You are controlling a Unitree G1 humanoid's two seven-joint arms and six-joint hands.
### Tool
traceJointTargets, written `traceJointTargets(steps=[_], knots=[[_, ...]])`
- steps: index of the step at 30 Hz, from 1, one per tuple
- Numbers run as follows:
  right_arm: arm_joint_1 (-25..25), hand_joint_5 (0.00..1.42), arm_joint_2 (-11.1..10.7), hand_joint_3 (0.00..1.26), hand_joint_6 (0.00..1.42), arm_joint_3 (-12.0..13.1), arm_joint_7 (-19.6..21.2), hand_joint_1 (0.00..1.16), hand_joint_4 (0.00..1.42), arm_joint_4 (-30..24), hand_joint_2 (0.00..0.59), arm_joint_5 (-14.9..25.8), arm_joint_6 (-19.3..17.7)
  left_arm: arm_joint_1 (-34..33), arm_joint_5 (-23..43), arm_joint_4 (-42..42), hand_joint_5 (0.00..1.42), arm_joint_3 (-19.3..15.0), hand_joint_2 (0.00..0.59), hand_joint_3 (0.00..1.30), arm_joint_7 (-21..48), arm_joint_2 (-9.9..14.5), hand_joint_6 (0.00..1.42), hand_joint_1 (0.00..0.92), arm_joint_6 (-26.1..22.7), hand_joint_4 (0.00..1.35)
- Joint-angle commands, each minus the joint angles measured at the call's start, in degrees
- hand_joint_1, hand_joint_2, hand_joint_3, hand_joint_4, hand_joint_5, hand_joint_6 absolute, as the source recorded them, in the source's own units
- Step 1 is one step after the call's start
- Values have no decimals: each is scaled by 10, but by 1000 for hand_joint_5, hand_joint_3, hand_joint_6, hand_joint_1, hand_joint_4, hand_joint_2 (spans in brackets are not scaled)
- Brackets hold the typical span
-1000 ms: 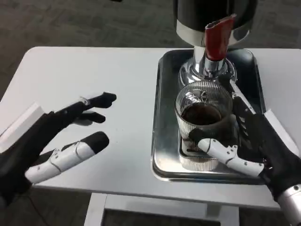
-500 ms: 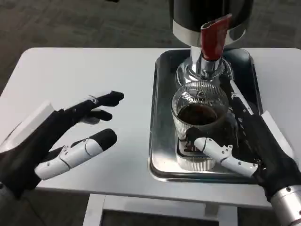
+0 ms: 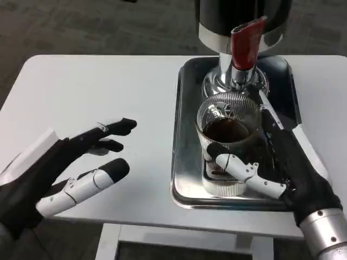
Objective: Grasp the cup under the faucet to collect the drink, then remove the cup.
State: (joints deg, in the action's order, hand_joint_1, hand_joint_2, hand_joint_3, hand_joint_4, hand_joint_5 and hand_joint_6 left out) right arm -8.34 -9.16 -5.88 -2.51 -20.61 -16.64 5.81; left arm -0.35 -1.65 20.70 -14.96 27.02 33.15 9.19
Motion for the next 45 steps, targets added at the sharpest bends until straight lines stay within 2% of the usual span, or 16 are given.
traceJointTargets(steps=[1,8,16,30,45], knots=[[-2,0,10,0,97,-13,8,589,0,12,210,-10,-3,15,4,-9,273,-4,105,220,6,12,263,0,7,174],[-9,12,12,0,106,-23,23,589,0,29,210,-27,0,17,6,-18,273,-2,107,234,6,15,260,0,10,184],[-17,103,19,0,180,-34,38,600,1,43,224,-39,2,15,5,-25,273,0,107,236,6,17,259,0,11,184],[-20,272,21,0,340,-47,53,648,126,61,216,-58,0,15,8,-31,273,3,108,254,9,25,259,0,9,206],[-15,383,24,130,458,-64,54,678,245,53,219,-94,9,23,11,-31,273,-7,109,258,6,29,259,0,11,215]])
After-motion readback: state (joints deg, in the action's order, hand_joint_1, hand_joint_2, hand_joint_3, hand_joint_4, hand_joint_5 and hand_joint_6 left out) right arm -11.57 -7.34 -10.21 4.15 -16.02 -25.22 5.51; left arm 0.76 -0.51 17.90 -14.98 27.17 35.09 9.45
